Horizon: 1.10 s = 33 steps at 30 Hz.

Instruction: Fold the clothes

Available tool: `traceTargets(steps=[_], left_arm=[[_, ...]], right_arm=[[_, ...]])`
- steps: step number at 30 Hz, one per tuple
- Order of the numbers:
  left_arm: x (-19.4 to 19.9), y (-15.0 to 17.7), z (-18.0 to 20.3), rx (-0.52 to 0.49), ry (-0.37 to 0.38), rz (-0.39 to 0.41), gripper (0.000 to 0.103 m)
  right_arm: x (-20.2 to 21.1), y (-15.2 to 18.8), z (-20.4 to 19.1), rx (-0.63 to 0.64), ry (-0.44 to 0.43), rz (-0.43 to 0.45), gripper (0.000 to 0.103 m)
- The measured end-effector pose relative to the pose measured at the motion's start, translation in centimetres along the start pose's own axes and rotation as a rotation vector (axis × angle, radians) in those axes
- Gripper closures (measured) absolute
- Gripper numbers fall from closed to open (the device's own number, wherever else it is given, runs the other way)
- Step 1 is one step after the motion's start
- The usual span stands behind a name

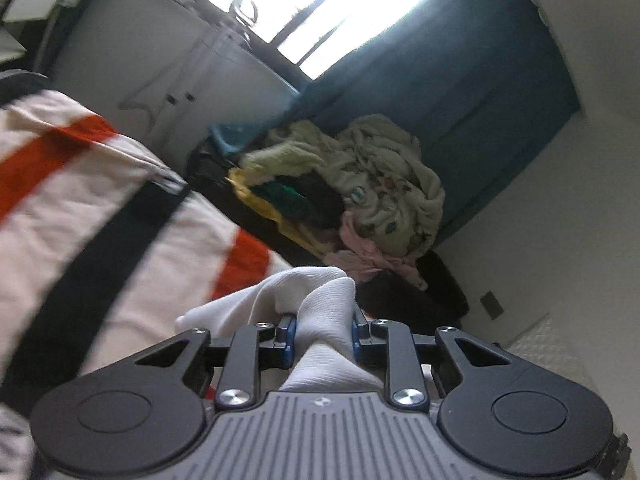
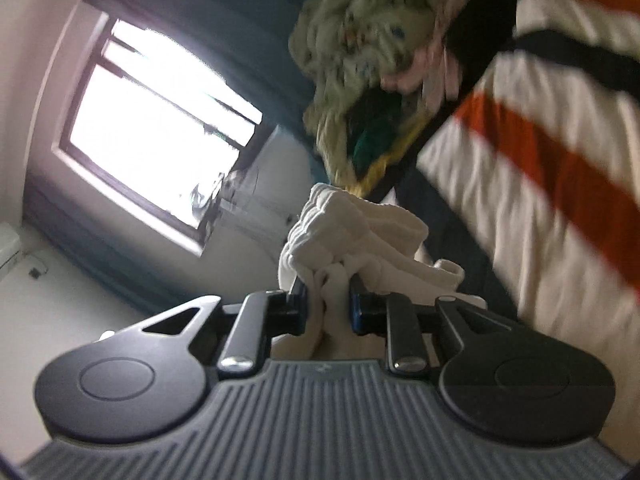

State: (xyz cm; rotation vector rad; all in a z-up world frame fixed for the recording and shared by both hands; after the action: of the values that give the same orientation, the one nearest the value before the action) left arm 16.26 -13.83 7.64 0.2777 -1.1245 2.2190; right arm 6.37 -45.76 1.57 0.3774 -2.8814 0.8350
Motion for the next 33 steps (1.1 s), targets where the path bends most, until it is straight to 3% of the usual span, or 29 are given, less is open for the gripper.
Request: traceTargets(steps=[8,13,17,21,25,27,29,33], left_arm=[[-16.1,-1.6,9.2,-0.053,0.115,-0.019,0.078],[-25.3,-1.1,11.9,-0.107,0.141,-0.028,0.078],[-30.2,1.3,10.1,-0.157,0.176,-0.016,0.077],[-30.8,5.6,6.0,-0.249,0.181,0.032,0.077],[-30.4,9.1,2.7,-0.282,0.156,-0.024,0.076],[-30.3,10.6,1.4,-0.326,0.108,-0.068,0.075],[-30.5,11.8,-0.2,-0.342,0.067,-0.123,0.072],[-30.1,12.6,-1.6,-0.367,0.021,-0.151,0.067]], right_arm=[[-3.3,-12.7,2.8,0.138,0.076,0.150,0.080],[-6.7,-16.4,7.8,0.158,0.112,0.250,0.080],[-7.8,-15.0,11.9,0.192,0.126,0.281,0.080],[-7.5,-10.6,15.8,0.156,0.126,0.300,0.080],[-6.4,-5.4,19.1,0.090,0.191,0.302,0.080],[-6.4,-3.3,19.8,0.101,0.252,0.280,0.079],[-6.4,-1.9,20.7,0.097,0.286,0.266,0.079],[-6.1,0.1,22.6,0.026,0.394,0.216,0.072]])
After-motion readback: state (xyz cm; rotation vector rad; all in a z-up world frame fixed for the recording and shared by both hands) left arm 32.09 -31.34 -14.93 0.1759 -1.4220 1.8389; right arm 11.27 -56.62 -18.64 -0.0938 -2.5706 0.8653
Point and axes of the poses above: each gripper's, at about its wrist camera, not at the fingertips, and x roughly against the way its jaws point, z to its right, y to its underside, the point moved 2 cm from there along -x, roughly the way its jaws point, and after that the axes turned 7 degrees about -y, right-handed, at the moved point
